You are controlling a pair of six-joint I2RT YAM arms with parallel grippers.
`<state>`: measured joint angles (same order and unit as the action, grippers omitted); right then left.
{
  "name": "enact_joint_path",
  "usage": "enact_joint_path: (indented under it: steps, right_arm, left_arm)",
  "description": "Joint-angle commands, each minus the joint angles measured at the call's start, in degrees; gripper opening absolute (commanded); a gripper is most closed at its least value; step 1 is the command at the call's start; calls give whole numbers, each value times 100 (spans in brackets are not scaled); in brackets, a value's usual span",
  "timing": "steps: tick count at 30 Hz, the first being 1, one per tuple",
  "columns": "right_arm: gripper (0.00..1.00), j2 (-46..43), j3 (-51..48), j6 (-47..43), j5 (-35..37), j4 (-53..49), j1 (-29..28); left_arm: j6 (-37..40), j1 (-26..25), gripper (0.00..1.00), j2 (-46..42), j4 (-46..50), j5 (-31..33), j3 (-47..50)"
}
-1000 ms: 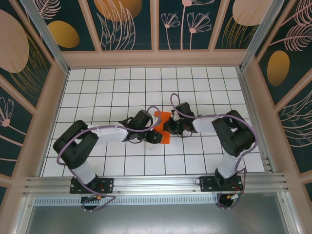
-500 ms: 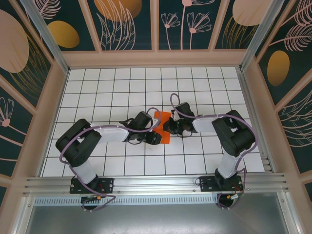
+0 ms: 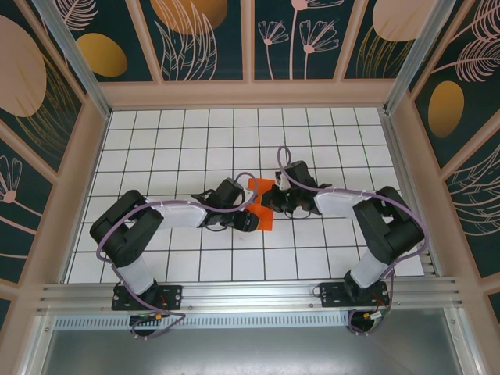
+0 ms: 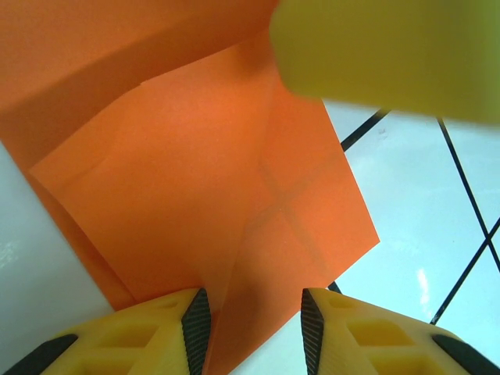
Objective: Fold a paper plane with a square sheet of paper (fold left side to right side)
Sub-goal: Fold the triangle a second time at the center of the table.
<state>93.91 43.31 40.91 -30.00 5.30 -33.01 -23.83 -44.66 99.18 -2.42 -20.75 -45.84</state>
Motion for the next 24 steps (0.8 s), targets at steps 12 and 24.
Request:
enact_joint_path:
  steps: [12,24]
  right_arm:
    - [10,693,232,16,42,90,-389]
    - [10,806,519,-387,1016,-835,-399]
  left_arm:
    - [120,2,40,219,329,184,127]
    - [168,10,40,271,461,329,172]
